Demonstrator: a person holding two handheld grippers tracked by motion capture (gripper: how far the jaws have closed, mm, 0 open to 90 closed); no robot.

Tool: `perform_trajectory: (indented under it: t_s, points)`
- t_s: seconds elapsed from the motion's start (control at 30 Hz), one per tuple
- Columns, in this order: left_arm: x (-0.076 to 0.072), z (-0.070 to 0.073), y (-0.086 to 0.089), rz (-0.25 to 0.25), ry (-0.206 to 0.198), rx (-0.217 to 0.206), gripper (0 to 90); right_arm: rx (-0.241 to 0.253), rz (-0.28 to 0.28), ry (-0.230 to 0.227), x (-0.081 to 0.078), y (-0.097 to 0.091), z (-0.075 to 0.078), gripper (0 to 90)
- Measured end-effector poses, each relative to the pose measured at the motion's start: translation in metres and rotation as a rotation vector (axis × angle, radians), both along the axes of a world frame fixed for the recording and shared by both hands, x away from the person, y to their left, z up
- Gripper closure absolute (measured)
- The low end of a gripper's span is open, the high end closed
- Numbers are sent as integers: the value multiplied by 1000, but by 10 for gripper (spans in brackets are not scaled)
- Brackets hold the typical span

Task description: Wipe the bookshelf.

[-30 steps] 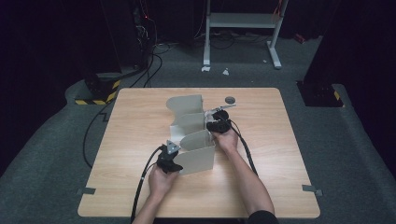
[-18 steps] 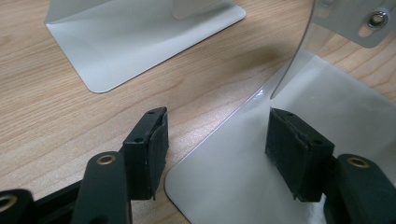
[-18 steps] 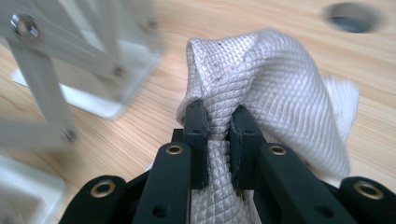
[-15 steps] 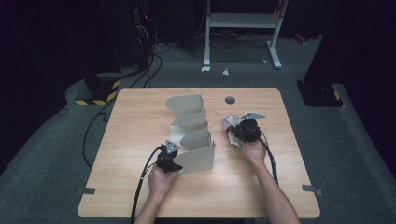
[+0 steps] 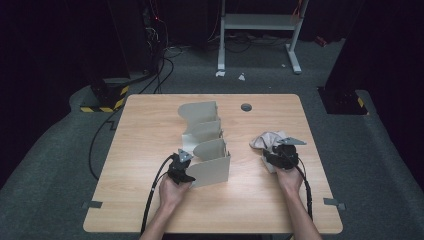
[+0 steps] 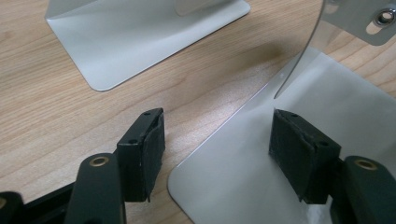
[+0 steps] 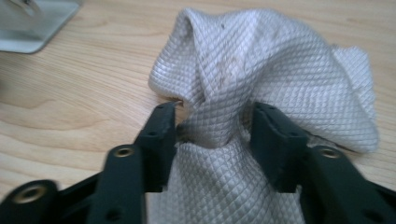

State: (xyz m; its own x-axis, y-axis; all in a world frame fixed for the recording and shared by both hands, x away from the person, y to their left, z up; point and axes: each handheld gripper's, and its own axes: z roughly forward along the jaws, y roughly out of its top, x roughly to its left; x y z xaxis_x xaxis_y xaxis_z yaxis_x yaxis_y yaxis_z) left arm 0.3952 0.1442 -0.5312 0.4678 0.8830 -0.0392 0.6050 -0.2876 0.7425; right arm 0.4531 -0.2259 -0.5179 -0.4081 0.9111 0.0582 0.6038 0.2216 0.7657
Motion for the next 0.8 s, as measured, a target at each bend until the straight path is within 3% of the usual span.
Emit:
perform_trajectory:
  t_s: [0.17, 0.33, 0.4, 0.63, 0.8]
  points:
    - [2, 8, 15, 34, -9, -56, 366, -7, -21, -92, -19, 0, 20, 468]
    - [7, 22, 26, 30, -25, -84, 373, 30, 22, -122, -34, 2, 41, 469]
    - [11, 29, 28, 25, -32, -76, 374, 55, 71, -108, -40, 7, 42, 474]
    - [29, 47, 26, -4, -54, -60, 385, 38, 199, -20, -55, 37, 16, 483]
    - [41, 58, 23, -22, -77, -42, 395, 35, 290, 7, -68, 60, 2, 477]
